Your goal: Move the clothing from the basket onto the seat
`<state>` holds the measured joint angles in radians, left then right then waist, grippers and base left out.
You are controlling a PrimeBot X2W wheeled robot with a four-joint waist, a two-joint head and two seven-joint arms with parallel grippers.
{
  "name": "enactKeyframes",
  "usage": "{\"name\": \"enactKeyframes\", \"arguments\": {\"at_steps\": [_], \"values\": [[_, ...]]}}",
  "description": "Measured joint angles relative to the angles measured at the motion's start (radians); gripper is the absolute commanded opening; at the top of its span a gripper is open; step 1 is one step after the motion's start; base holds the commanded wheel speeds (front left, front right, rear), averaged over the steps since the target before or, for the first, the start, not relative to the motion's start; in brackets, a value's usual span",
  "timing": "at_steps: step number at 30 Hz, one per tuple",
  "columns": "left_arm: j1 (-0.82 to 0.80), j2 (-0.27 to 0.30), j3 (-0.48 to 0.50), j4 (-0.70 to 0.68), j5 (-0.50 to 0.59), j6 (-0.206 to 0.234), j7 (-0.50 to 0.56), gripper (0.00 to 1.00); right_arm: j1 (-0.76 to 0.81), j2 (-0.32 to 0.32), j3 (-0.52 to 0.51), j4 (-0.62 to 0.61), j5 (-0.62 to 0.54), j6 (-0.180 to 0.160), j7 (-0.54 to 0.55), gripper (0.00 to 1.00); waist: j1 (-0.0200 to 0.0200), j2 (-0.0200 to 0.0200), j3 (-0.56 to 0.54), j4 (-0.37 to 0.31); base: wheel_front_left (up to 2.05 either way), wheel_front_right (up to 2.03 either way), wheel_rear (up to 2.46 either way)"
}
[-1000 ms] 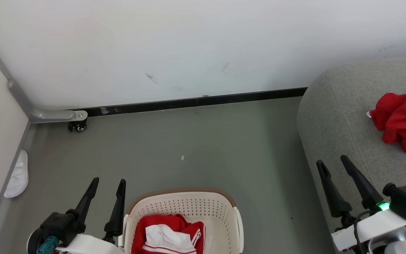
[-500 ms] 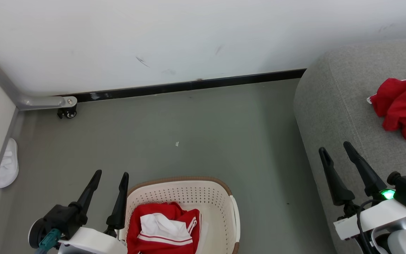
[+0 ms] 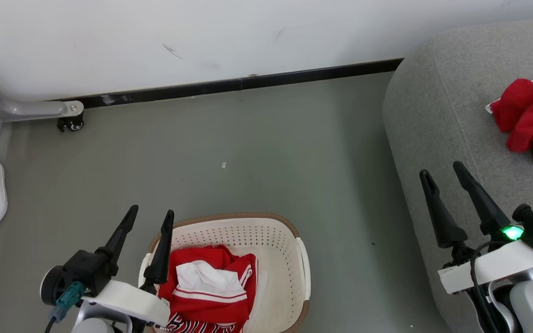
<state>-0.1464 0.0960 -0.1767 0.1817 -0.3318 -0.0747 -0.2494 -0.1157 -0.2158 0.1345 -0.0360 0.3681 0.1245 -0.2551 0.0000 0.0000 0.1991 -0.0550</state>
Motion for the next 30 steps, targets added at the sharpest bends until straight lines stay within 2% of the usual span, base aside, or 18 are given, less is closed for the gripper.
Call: {"name": "enactKeyframes", "arguments": {"at_steps": [30], "values": [[-0.174,0.003,-0.039,0.167,0.02,-0.025,0.0,1.0,-0.157,-0.013,0.005,-0.05,0.008,0.0,0.0,1.0,0.0,0.0,0.236,-0.043,0.0,0.0,0.0]]}}
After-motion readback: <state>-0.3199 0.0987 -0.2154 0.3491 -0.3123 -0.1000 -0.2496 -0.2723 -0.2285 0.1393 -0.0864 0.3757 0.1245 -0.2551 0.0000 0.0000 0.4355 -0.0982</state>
